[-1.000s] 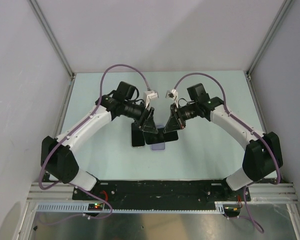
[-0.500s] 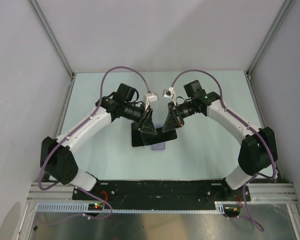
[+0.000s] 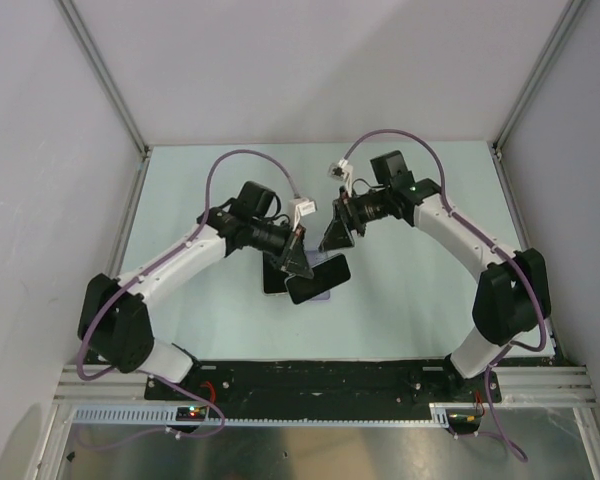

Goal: Put the phone into the phone case

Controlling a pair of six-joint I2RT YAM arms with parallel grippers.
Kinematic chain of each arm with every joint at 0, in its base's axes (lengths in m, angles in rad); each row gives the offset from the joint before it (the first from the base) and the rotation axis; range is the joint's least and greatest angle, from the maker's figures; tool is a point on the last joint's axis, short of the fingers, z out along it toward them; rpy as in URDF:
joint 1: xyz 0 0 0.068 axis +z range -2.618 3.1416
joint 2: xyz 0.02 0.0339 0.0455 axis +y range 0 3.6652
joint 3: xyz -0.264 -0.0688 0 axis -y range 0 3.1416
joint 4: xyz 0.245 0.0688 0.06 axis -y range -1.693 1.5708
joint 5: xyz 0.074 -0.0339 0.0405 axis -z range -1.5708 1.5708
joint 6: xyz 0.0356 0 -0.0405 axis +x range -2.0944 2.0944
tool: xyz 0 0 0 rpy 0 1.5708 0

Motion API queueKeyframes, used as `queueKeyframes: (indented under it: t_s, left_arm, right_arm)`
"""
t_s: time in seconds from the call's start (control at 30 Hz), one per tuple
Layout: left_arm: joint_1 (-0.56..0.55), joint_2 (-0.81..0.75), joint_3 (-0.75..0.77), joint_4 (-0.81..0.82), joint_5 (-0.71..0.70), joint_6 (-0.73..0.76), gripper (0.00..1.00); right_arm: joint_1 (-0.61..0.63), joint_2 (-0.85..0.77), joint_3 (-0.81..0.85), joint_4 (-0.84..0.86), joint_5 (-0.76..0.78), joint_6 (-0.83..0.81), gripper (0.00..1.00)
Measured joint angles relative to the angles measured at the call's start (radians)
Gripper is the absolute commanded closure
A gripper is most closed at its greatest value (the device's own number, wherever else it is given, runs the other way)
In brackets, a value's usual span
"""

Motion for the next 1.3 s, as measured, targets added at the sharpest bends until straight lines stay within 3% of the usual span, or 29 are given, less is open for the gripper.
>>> queueKeyframes:
  t_s: [0.23, 0.37, 0.67, 0.9, 1.3]
  left_arm:
    - [0.093, -0.120, -0.161, 0.168, -0.153, -0.275, 1.00]
    - [0.151, -0.203, -0.220, 0.216, -0.243, -0.409, 1.00]
    - [0.231, -0.360, -0.349, 0.259, -0.388, -0.706, 1.00]
    - [0.286, -0.421, -0.356, 0.277, -0.388, -0.793, 1.00]
    - [0.330, -0.425, -0.356, 0.285, -0.340, -0.812, 1.00]
  right_arm:
    - [-0.108, 0.010, 0.000, 0.221, 0.257, 0.211, 0.13]
    - [-0.117, 0.096, 0.035, 0.259, 0.413, 0.246, 0.23]
    - [0.037, 0.381, 0.156, 0.193, 0.664, 0.169, 0.49]
    - [0.118, 0.440, 0.217, 0.097, 0.727, 0.080, 0.51]
    - [0.161, 0.457, 0.229, 0.027, 0.799, 0.022, 0.51]
